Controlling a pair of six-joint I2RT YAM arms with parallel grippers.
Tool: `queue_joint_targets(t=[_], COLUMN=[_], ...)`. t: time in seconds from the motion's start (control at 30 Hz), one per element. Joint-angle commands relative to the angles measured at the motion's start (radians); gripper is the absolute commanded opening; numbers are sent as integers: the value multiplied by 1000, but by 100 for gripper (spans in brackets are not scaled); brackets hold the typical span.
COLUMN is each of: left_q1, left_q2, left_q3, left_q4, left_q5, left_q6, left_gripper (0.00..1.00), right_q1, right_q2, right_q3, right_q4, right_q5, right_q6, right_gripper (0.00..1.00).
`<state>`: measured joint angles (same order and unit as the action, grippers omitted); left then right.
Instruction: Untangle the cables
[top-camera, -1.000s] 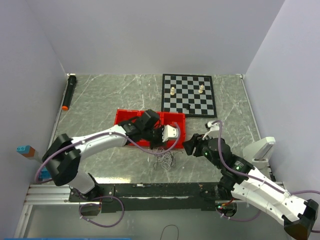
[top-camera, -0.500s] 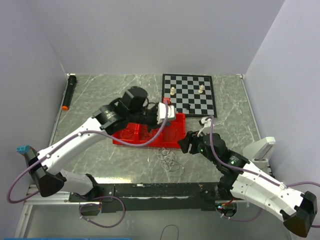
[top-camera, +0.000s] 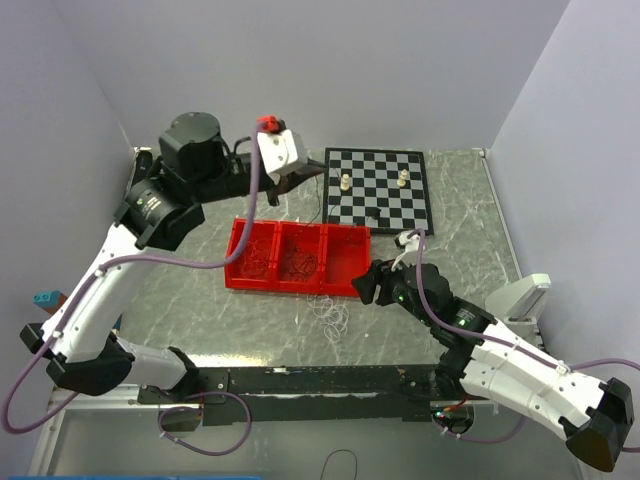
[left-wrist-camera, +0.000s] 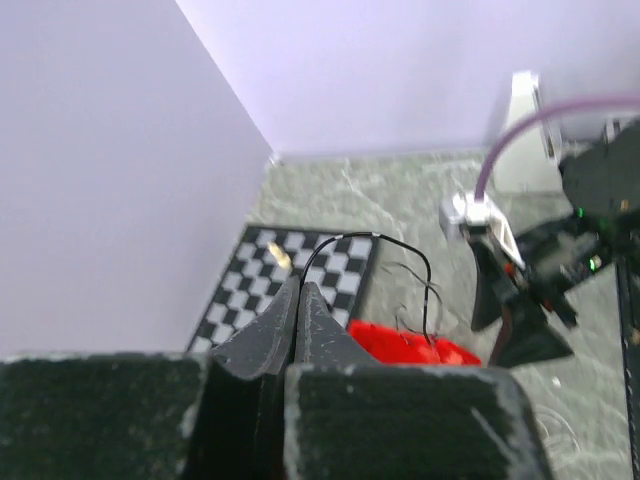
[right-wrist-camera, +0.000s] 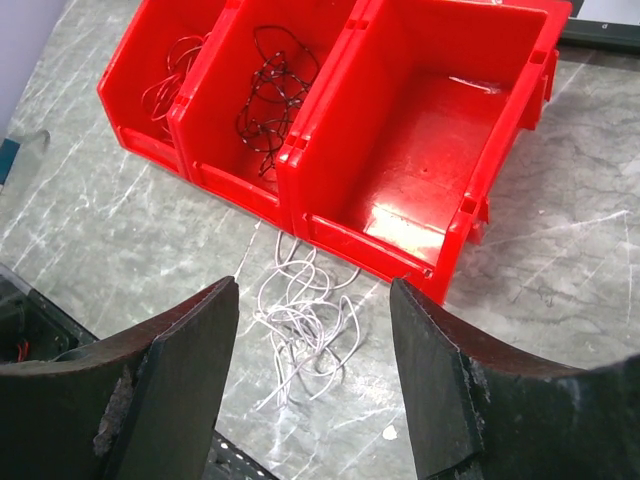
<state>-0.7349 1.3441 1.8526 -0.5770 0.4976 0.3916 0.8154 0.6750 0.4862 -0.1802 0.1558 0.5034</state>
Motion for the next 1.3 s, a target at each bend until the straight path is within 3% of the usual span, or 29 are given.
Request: queue_joint_targets(t=[0.0, 0.13, 0.37, 0.47, 1.27], left_q1=[5, 17, 38, 49, 127], left_q2=[12, -11, -134, -146, -91], left_q3=[71, -19, -442, -552, -710], left_q4=[49, 129, 429, 526, 760], left_q5=[-5, -140, -414, -493, -507], left_q6=[-42, -31, 15, 55, 168], left_gripper=[1, 1, 1, 1, 1], right_q1=[-1, -1, -1, -1, 1], right_q2=[1, 11, -26, -40, -51], right_q3=[45, 32, -8, -18, -41], right_q4=[62, 70, 67, 62, 54], right_q5=[-5, -12, -7, -4, -7], right_q6=[-19, -6, 4, 9, 30], right_gripper=[69, 69, 69, 69, 67])
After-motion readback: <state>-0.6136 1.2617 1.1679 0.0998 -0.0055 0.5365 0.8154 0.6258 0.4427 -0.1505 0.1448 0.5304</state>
